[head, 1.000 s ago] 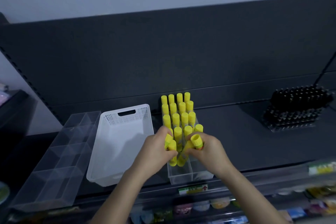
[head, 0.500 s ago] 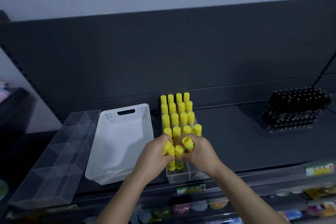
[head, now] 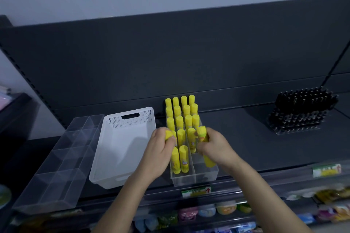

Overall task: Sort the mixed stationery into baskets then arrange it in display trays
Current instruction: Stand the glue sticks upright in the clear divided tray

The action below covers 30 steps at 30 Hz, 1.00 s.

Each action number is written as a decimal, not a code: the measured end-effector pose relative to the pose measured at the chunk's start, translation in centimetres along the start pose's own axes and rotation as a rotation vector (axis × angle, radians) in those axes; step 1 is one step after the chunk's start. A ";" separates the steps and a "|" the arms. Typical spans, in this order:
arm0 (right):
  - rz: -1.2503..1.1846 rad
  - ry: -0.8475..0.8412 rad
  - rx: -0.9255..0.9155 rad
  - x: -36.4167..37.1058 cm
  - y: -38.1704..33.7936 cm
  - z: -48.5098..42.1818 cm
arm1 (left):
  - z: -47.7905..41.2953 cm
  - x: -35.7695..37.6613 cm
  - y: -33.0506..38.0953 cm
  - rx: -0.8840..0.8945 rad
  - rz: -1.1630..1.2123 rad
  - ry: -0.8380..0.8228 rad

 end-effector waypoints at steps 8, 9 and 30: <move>-0.695 0.002 0.169 -2.1 2.3 1.5 | -0.9 1.4 2.4 -0.263 0.469 0.116; -0.743 -0.010 0.203 -2.1 2.8 1.6 | -1.0 1.7 2.4 -0.328 0.483 0.100; -0.023 0.244 -0.067 -4.8 2.7 1.4 | -2.9 3.3 3.7 0.036 -0.297 -0.269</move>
Point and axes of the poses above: each hand's wrist, its own z-axis away from the middle knuckle, its own x-axis out of the palm, y = z × x, the point moved 5 cm from there along -z, towards the middle knuckle, and after that the axes turned 15 degrees about x, right-handed, at the moved point
